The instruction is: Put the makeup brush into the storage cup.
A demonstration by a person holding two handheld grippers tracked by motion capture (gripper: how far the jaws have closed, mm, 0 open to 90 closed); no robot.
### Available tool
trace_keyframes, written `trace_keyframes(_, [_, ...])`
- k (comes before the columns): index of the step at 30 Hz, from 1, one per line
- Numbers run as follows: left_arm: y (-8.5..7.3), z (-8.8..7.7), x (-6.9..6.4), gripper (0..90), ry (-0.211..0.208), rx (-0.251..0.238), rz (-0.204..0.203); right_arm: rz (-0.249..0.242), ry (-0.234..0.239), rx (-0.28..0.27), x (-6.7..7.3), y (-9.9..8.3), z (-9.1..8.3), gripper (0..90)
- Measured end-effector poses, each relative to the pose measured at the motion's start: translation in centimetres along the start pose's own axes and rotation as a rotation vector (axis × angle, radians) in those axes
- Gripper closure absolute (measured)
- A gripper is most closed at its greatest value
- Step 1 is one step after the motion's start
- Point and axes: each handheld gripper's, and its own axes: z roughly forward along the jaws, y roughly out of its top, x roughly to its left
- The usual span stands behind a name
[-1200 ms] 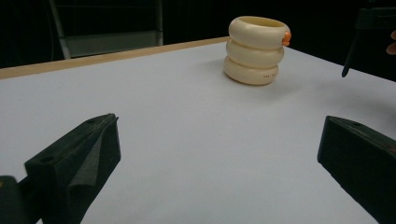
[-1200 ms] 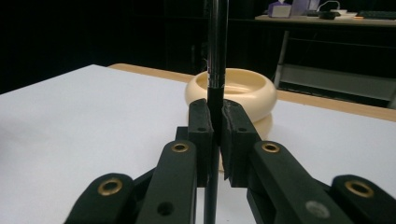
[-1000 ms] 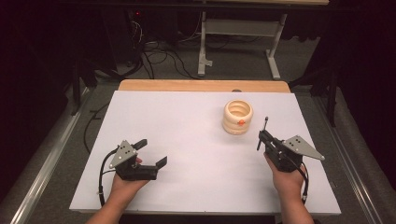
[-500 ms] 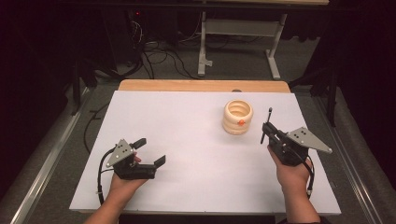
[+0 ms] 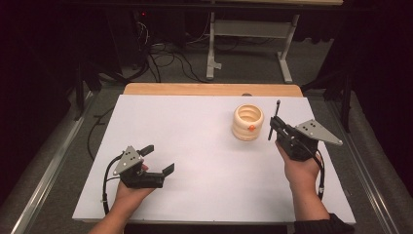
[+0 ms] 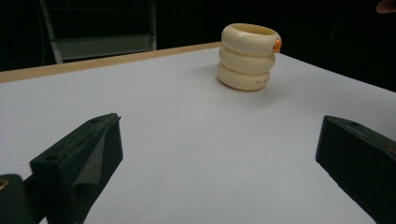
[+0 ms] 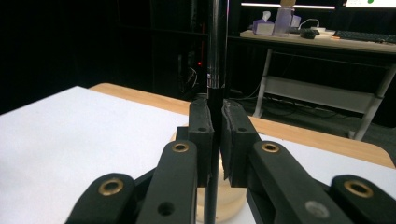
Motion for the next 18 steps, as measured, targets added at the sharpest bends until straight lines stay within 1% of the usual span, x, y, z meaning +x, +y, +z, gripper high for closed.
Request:
trace_keyframes(4, [0.0, 0.0, -0.1, 1.4, 0.002, 0.002, 0.004, -0.002, 0.003, -0.005, 0.1, 0.6, 0.5, 86.2])
trace_keyframes(5, [0.0, 0.0, -0.1, 1.4, 0.002, 0.005, 0.005, 0.005, 0.001, -0.002, 0.2, 0.7, 0.7, 86.2])
trace_keyframes(10, [0.0, 0.1, 0.0, 1.8, 0.000, 0.001, 0.001, -0.007, -0.004, 0.007, 0.5, 1.4, 1.5, 86.2])
trace_keyframes(13, [0.1, 0.0, 0.1, 1.8, 0.001, -0.002, -0.007, -0.008, 0.001, 0.009, 0.6, 1.8, 2.4, 86.2])
trace_keyframes(16, [0.1, 0.0, 0.1, 1.8, 0.002, -0.006, -0.006, -0.014, -0.002, 0.019, 0.8, 2.1, 3.0, 86.2])
trace_keyframes(18, [0.1, 0.0, 0.2, 1.8, 0.001, -0.006, -0.006, -0.016, 0.003, 0.011, 0.9, 2.3, 3.6, 86.2])
